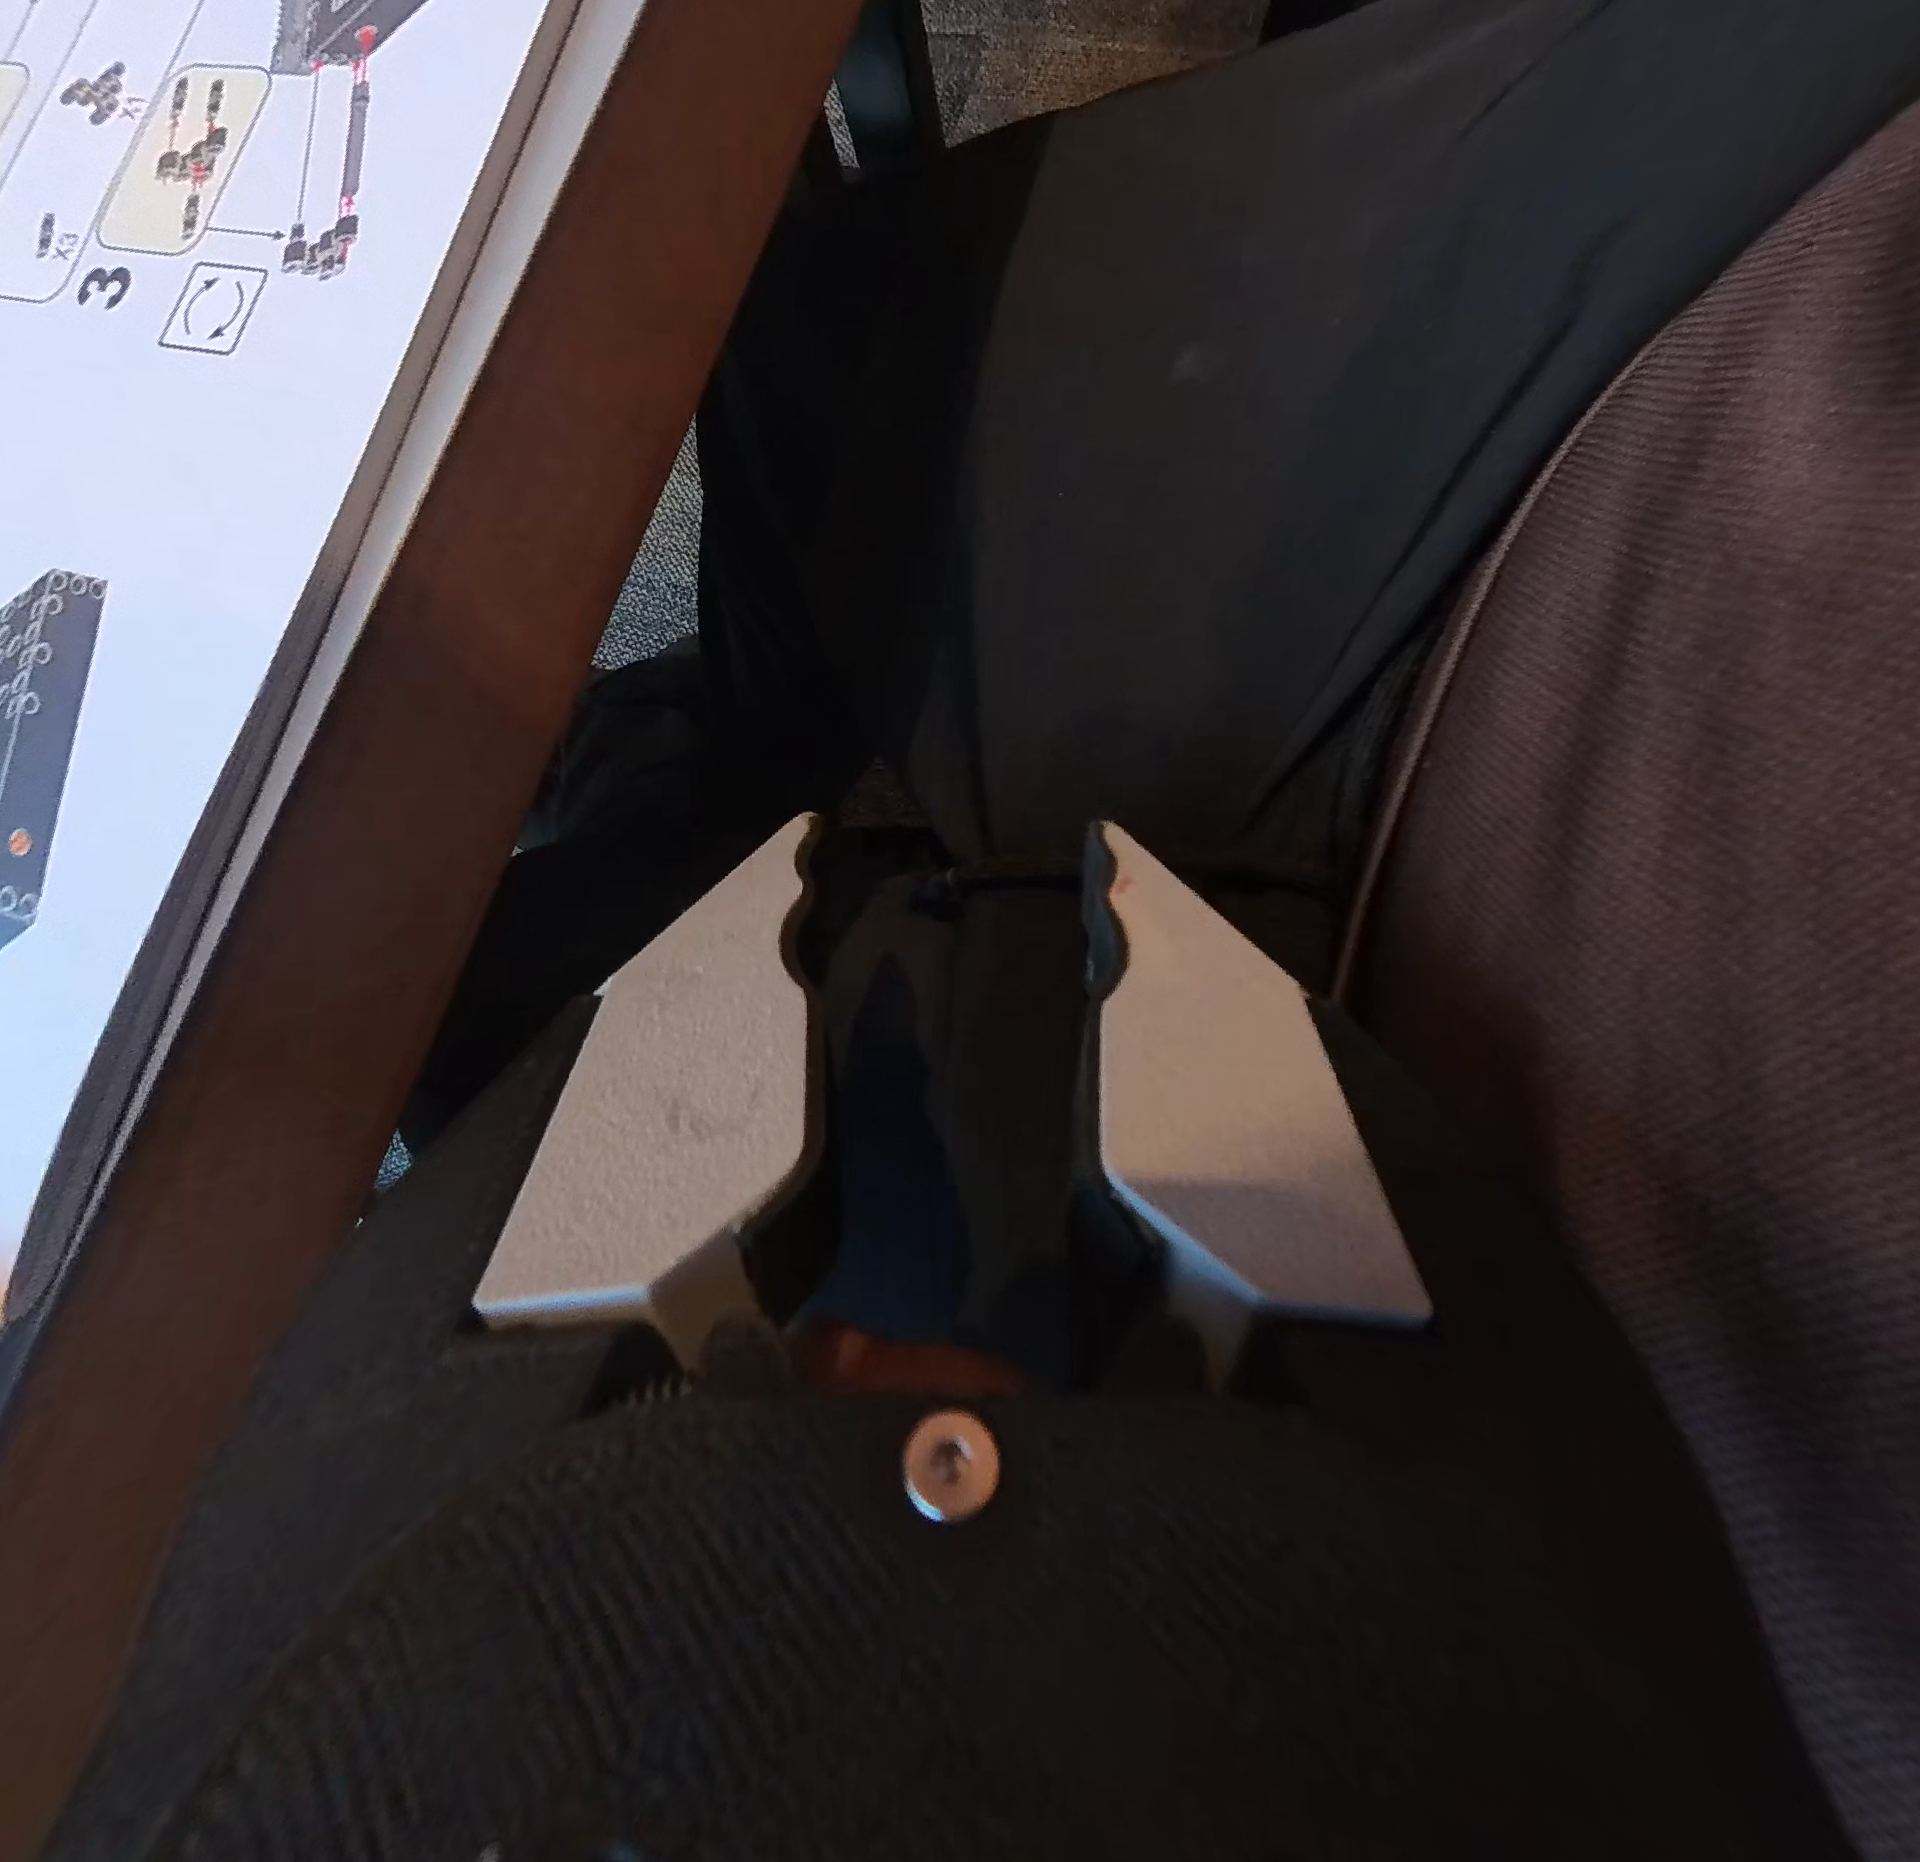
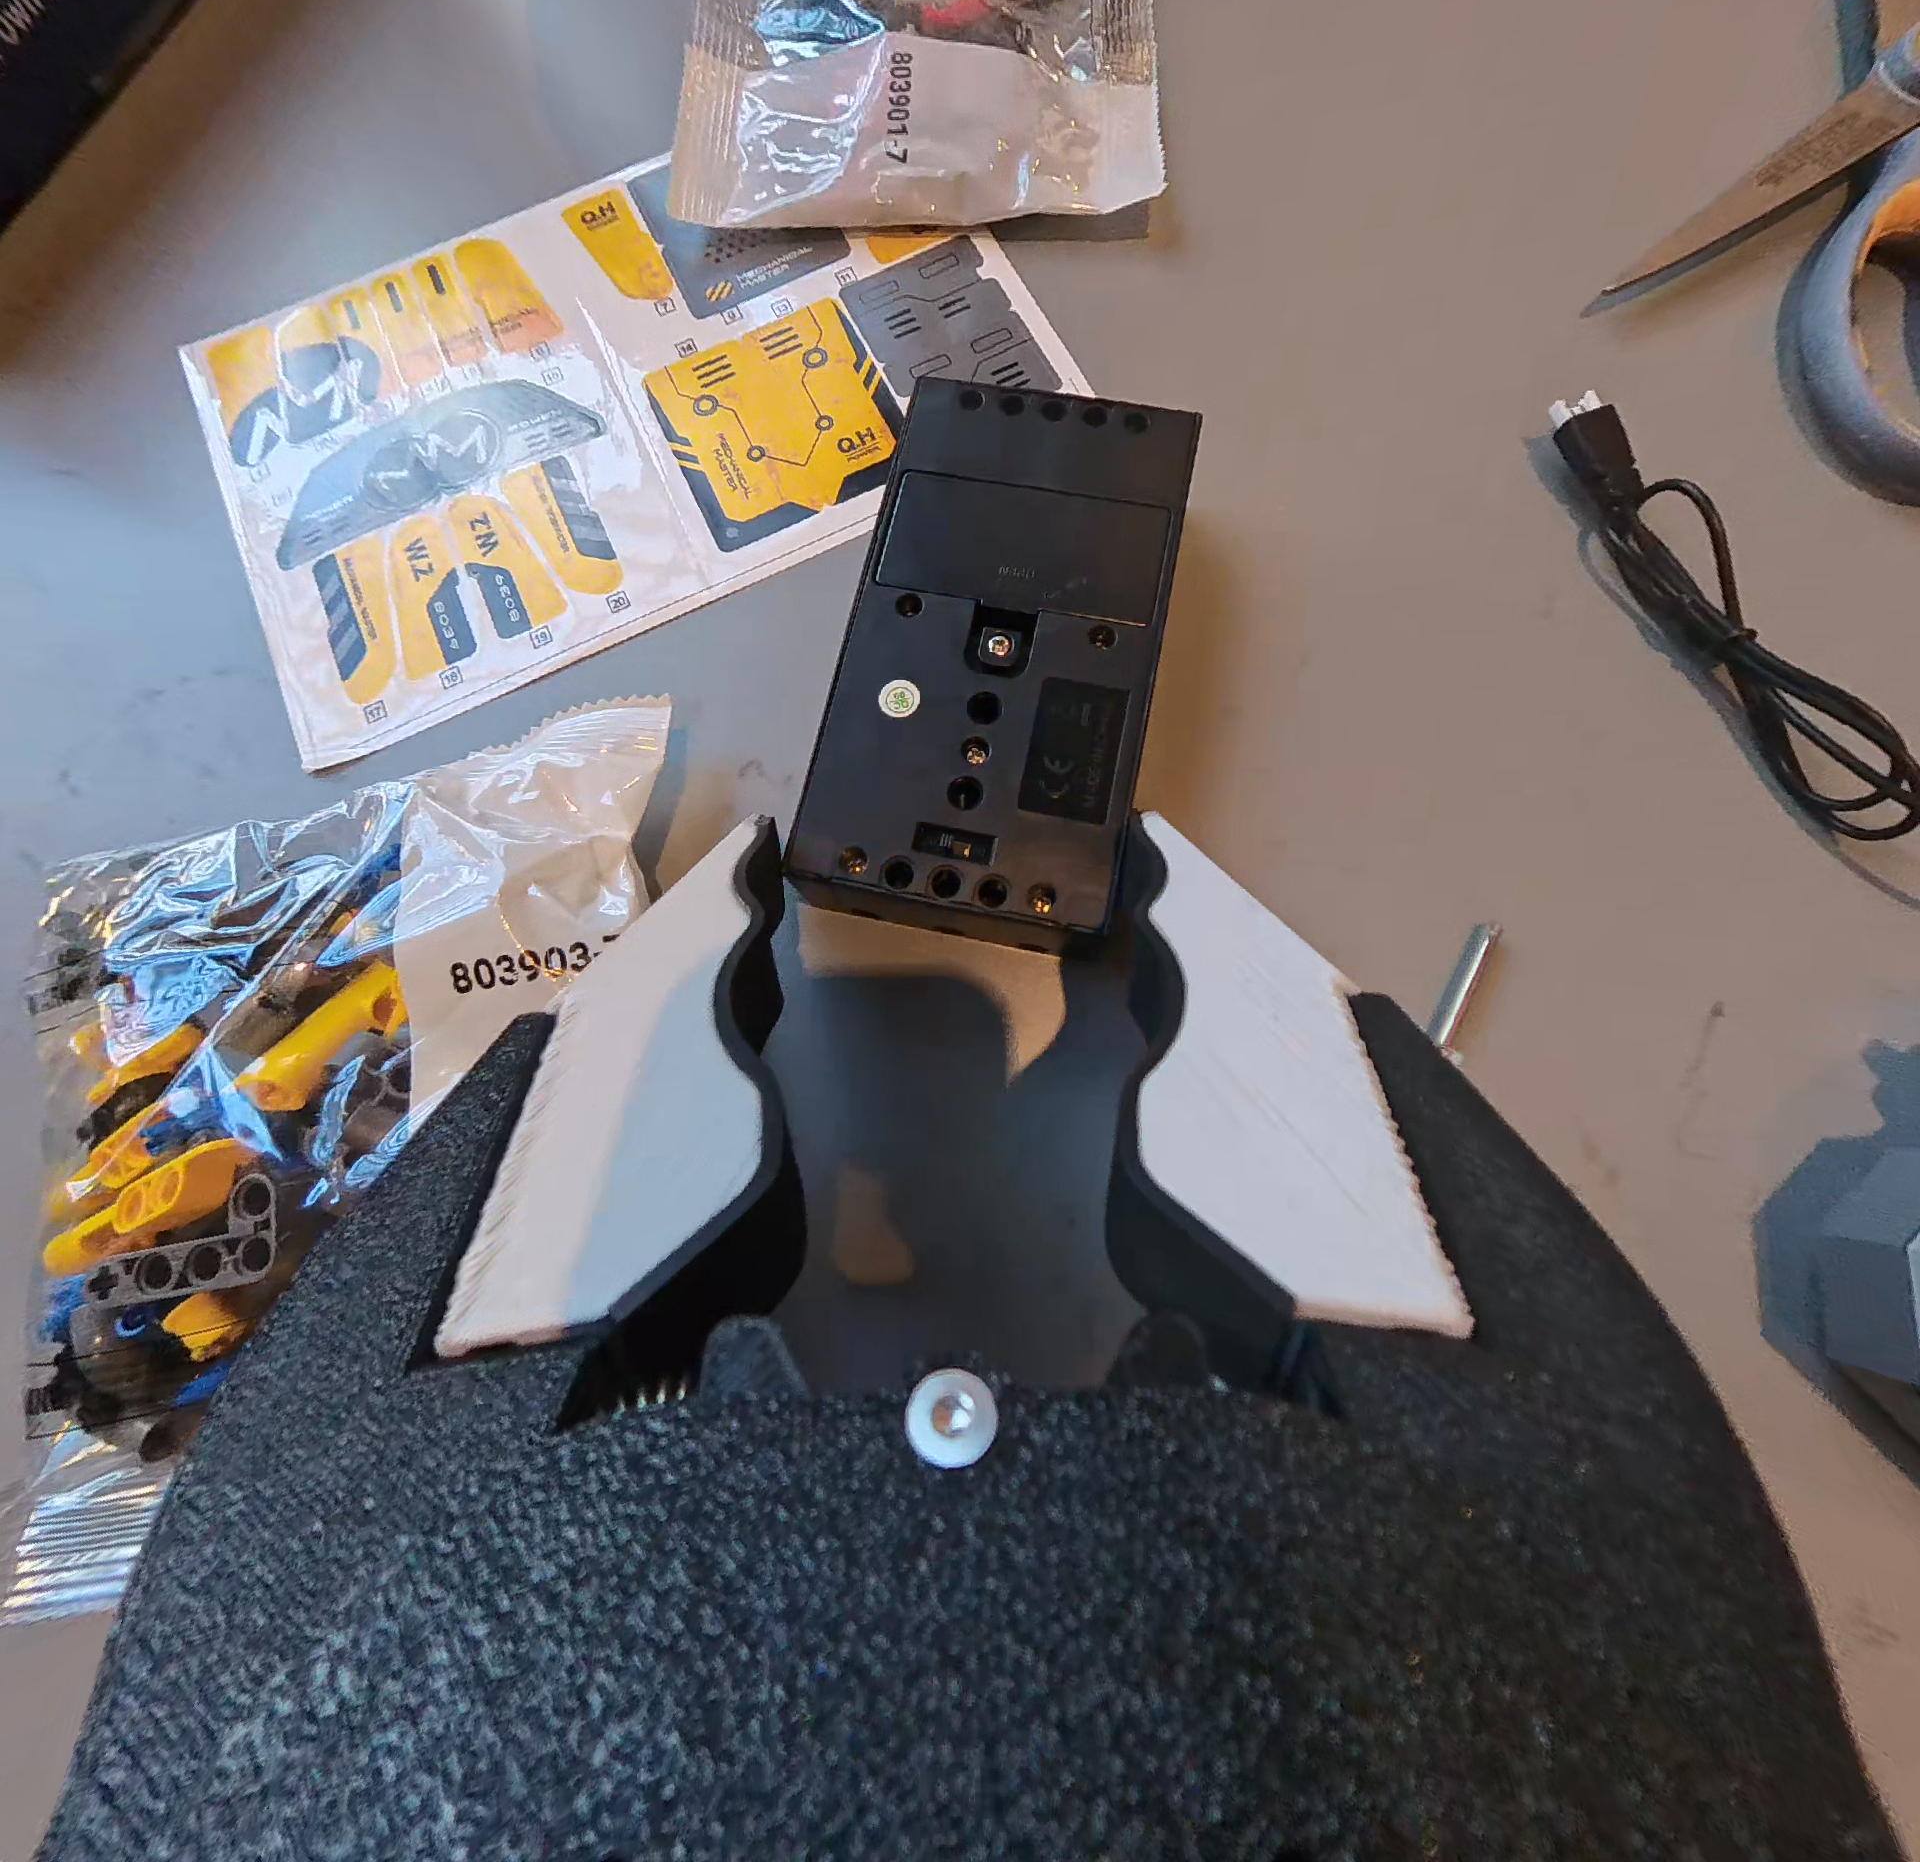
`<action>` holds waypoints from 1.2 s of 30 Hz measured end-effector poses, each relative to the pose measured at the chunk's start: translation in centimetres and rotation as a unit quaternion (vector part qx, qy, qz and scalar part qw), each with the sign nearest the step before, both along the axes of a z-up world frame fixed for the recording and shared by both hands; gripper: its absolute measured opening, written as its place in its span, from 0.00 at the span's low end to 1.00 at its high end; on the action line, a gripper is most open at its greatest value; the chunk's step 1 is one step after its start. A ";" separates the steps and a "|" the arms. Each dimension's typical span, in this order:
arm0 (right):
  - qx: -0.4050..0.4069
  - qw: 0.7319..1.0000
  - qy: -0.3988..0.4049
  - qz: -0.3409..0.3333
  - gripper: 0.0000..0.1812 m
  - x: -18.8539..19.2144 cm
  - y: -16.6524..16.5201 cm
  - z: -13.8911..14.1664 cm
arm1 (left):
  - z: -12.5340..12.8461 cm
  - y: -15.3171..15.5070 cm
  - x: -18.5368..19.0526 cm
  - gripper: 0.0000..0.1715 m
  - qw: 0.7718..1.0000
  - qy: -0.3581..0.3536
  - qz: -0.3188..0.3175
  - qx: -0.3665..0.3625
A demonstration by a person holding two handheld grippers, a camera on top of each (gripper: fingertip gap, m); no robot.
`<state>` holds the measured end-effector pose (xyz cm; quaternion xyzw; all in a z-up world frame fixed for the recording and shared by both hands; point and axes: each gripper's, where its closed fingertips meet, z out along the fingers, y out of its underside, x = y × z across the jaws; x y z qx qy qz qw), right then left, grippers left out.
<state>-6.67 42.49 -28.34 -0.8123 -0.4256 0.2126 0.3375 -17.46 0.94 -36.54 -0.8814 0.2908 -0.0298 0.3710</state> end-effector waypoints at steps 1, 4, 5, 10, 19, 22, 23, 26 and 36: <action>-0.001 1.000 0.004 0.000 0.36 0.0 0.0 0.1 | 0.0 0.0 0.0 0.27 1.000 0.000 0.000 0.000; 0.009 1.000 0.030 0.003 0.35 0.0 0.0 1.1 | 0.0 -0.1 -0.1 0.27 1.000 0.005 -0.001 0.000; 0.014 0.999 0.046 0.004 0.35 0.0 0.1 1.8 | 0.0 -0.1 -0.1 0.27 1.000 0.006 -0.001 0.001; 0.048 0.985 0.161 -0.043 0.35 1.8 1.8 7.4 | -0.1 0.0 0.0 0.27 1.000 0.002 -0.002 -0.002; 0.043 0.979 0.187 -0.073 0.36 3.5 2.6 7.4 | -0.3 0.0 0.0 0.27 1.000 0.009 0.000 -0.004; 0.033 0.987 0.149 -0.057 0.41 2.5 2.0 5.9 | -0.3 0.0 0.0 0.27 1.000 0.010 0.000 -0.005; 0.031 0.989 0.133 -0.051 0.42 2.1 1.7 5.2 | -0.3 0.0 0.0 0.27 1.000 0.011 0.000 -0.005; 0.029 0.995 0.086 -0.040 0.43 1.4 1.3 3.4 | -0.3 -0.1 -0.1 0.27 1.000 0.014 0.000 -0.003; -0.024 0.999 0.034 -0.002 0.35 -0.2 0.0 0.4 | -0.4 -0.2 -0.1 0.27 1.000 0.014 -0.002 -0.005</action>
